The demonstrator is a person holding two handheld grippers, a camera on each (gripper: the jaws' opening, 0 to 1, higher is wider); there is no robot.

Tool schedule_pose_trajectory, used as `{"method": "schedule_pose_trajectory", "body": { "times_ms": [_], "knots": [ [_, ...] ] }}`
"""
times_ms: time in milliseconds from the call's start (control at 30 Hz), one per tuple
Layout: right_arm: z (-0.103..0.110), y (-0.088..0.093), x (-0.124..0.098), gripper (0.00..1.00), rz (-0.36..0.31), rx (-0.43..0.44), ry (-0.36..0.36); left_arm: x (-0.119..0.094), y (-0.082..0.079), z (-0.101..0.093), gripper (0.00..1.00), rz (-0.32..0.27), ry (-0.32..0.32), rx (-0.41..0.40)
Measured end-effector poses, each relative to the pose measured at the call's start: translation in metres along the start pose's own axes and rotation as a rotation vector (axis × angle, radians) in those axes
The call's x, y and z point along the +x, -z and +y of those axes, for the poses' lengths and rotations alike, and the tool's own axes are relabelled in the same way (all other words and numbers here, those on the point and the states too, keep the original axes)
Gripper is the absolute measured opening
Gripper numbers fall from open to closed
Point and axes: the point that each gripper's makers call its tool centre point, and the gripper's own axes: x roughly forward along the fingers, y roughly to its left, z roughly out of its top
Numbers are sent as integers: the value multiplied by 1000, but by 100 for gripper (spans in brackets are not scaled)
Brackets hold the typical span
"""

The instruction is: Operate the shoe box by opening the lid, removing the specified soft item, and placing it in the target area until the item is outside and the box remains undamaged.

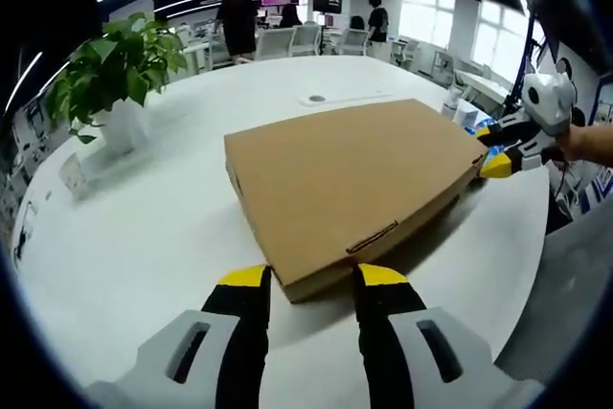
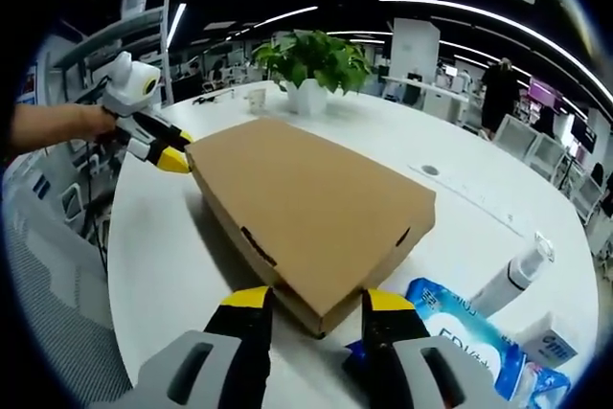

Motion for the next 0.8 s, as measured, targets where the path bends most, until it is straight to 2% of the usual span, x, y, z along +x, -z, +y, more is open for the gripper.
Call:
{"method": "schedule_pose_trajectory", "body": {
  "times_ms": [100, 167, 400, 533, 800],
  "knots": [
    [-1, 0, 0, 34, -1, -2, 5, 0, 0, 1, 34, 1, 1, 3],
    [-1, -2, -2, 34, -21, 61, 2, -2, -2, 2, 35, -4, -9, 7],
    [-1, -6, -15, 37, -47, 46, 15, -16, -6, 2, 41, -26, -34, 8],
    [-2, -6, -28, 40, -61, 44, 22, -26, -8, -1, 45, -45, -38, -2],
    [-5, 1, -64, 46, -80, 48, 58, -46, -6, -22, 49, -79, -22, 6]
  ]
}}
